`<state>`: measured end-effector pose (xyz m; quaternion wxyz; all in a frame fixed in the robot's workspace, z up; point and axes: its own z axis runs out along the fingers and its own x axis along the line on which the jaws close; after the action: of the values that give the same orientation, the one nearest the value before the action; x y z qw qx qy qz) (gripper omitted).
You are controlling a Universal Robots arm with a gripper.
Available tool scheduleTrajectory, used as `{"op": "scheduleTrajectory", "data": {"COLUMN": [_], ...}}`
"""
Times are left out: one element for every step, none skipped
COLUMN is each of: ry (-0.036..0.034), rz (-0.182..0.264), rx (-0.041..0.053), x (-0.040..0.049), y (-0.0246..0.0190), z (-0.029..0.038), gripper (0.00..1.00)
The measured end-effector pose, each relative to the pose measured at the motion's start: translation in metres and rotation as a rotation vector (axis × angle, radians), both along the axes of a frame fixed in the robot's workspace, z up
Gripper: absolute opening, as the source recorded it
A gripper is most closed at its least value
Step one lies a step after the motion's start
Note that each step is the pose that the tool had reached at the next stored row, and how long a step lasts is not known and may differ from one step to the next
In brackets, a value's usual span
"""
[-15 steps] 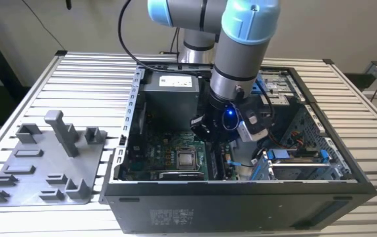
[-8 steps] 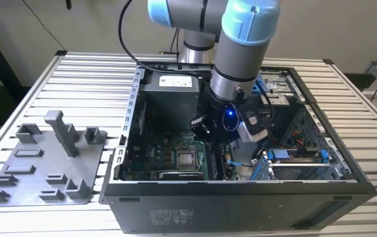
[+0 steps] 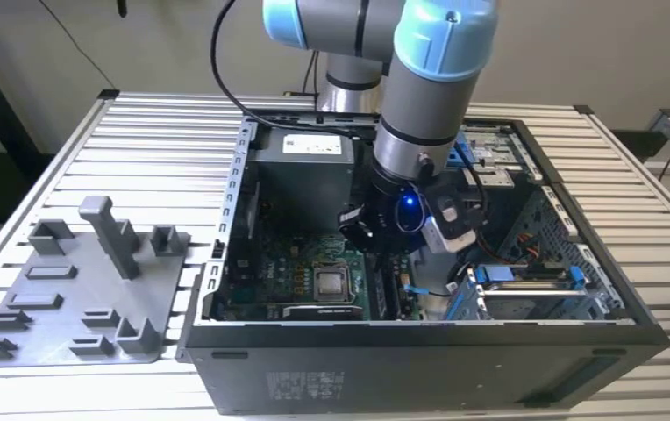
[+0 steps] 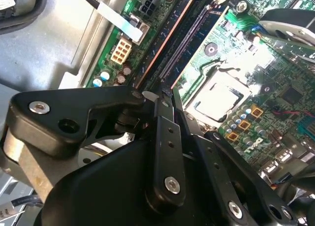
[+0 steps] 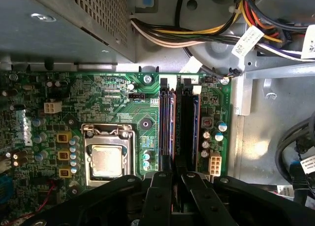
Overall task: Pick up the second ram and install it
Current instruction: 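Insert the second ram into the second slot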
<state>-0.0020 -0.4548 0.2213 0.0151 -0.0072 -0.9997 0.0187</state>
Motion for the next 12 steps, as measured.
{"op": "scheduleTrajectory", "data": {"ry": [-0.0001,-0.0002,-0.0001,-0.0001,0.0000,0.0000,0.0007,0.0009,0.0010,0.0011,0.0010,0.0010], "rz": [0.000,0.000,0.000,0.000,0.000,0.000,0.000,0.000,0.000,0.000,0.000,0.000], "rx": [0.0002,0.0002,0.0000,-0.0002,-0.0002,-0.0003,-0.0004,-0.0005,-0.0005,-0.0005,-0.0004,-0.0003], "x": [0.0000,-0.0001,-0.0001,-0.0001,-0.0002,-0.0002,-0.0003,-0.0003,-0.0003,-0.0002,-0.0002,-0.0002], "y": [0.0000,0.0000,0.0001,0.0000,0.0000,0.0000,0.0000,0.0000,0.0000,0.0000,0.0000,0.0000], "z": [-0.0004,-0.0008,-0.0014,-0.0024,-0.0034,-0.0039,-0.0041,-0.0040,-0.0041,-0.0041,-0.0041,-0.0041], "gripper": [0.14,0.14,0.14,0.14,0.14,0.14,0.14,0.14,0.14,0.14,0.14,0.14]}}
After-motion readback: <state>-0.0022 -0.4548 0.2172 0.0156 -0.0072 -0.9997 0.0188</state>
